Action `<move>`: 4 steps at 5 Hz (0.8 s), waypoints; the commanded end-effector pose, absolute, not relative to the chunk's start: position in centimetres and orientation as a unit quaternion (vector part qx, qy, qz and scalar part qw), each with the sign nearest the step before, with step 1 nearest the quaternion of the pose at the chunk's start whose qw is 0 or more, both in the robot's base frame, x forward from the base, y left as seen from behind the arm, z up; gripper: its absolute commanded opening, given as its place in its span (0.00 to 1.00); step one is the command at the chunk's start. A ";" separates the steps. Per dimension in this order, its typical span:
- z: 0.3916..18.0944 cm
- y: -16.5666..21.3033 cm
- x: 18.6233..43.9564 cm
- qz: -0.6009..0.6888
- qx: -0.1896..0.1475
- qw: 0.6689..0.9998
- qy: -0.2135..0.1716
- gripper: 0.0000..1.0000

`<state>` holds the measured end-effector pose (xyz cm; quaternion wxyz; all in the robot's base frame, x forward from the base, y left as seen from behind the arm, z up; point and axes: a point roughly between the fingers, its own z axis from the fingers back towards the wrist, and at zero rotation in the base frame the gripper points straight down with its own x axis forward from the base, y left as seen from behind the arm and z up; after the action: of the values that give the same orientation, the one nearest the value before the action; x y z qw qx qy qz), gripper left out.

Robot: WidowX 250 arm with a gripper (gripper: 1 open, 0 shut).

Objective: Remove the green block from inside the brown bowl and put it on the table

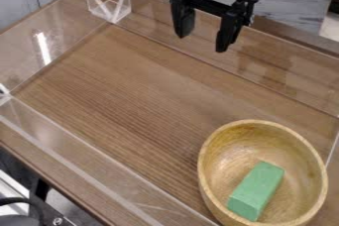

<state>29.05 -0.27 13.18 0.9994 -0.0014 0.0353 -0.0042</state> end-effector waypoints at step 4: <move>7.9 -15.1 19.1 -0.119 -0.001 0.992 0.036 1.00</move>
<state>18.34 -14.97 6.97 0.9908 0.0073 0.0558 -0.1231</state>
